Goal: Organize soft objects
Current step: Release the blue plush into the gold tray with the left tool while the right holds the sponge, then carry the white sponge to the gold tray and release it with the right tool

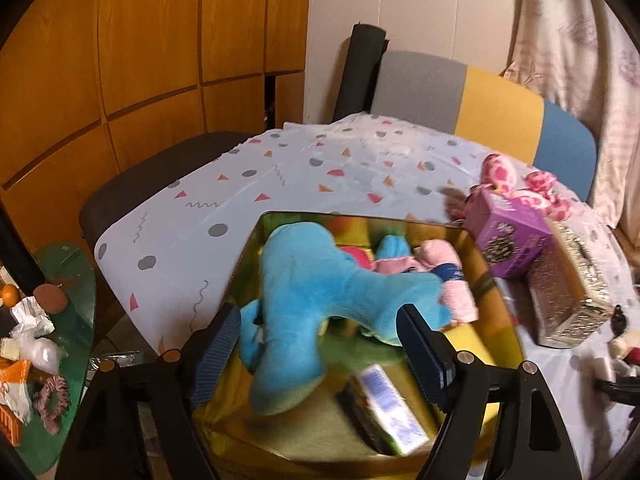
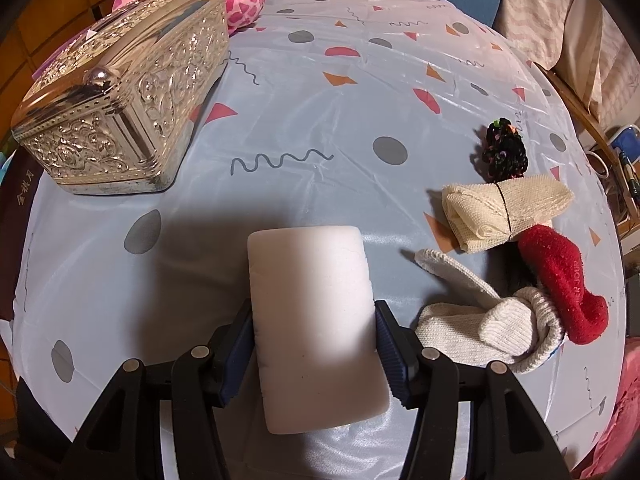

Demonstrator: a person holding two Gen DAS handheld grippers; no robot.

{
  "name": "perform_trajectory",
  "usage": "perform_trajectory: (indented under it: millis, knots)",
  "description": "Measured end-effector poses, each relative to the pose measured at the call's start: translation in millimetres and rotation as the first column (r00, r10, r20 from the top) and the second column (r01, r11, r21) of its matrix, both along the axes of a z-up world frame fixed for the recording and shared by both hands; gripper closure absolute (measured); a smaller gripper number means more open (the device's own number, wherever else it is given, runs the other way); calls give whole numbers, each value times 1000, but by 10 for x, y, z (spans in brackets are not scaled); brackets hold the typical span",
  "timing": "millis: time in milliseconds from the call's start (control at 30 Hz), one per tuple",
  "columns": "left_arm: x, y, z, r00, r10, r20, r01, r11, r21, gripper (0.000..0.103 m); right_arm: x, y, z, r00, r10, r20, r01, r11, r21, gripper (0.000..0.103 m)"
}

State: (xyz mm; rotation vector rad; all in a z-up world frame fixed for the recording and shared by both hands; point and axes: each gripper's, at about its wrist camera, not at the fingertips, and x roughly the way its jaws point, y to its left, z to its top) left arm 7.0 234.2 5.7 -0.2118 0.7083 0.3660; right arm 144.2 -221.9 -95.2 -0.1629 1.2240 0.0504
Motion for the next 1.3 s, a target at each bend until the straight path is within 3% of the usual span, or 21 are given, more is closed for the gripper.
perform_trajectory:
  millis: [433, 867, 1033, 1133, 1300]
  knots:
    - [-143, -370, 166, 996, -61, 58, 61, 998, -7, 17, -29, 25, 17, 1000, -9, -23, 9, 1000, -3, 46]
    - [-187, -431, 70, 995, -89, 39, 90, 996, -26, 16, -305, 212, 165, 999, 5, -52, -2, 998, 58, 47]
    - [-201, -417, 88, 995, -84, 49, 86, 996, -29, 15, -476, 575, 603, 989, 137, 55, -142, 984, 110, 47]
    - [-213, -386, 99, 996, -76, 57, 78, 996, -37, 15, -534, 935, 944, 958, 255, 133, -274, 951, 146, 47]
    - [-260, -254, 92, 997, -48, 65, 53, 996, -69, 15, -513, 1666, 1308, 875, 434, 214, -471, 864, 178, 47]
